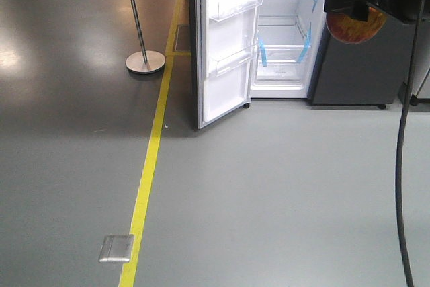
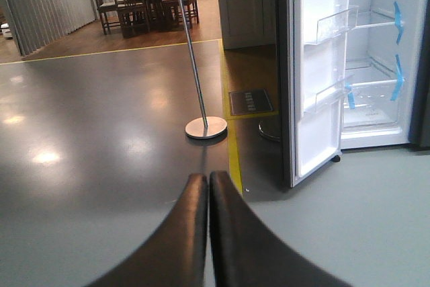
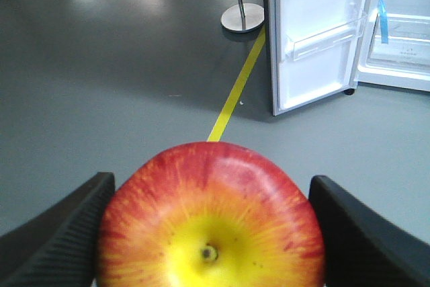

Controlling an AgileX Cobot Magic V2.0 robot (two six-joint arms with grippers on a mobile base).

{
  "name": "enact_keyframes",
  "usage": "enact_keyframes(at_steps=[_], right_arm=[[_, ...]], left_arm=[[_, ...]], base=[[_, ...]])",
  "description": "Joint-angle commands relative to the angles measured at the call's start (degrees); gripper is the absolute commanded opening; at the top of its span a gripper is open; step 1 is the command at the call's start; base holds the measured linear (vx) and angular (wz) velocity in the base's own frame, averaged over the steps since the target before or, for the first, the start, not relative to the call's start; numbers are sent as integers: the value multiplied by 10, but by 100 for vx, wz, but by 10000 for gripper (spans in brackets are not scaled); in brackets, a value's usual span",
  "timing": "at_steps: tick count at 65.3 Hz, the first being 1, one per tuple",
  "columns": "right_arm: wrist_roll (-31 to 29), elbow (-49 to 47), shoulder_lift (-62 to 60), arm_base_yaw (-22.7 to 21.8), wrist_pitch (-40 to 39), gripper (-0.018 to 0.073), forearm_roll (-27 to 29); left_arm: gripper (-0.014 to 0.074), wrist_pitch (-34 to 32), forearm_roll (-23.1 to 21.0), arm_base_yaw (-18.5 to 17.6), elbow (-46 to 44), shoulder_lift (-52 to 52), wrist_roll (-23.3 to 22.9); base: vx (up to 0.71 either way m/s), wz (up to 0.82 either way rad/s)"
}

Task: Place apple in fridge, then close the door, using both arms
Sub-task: 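Drive closer to the refrigerator door bins, apple held in right gripper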

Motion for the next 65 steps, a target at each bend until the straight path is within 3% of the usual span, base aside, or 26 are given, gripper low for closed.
enact_keyframes(at_steps=[1,65], right_arm=[[-4,-19,-21,1,-35,175,18],[-4,-19,-21,1,-35,175,18]], left_arm=[[-8,-38,-1,-2,9,-10,-1],[-8,-38,-1,-2,9,-10,-1]], base=[[30,-3],[25,0]])
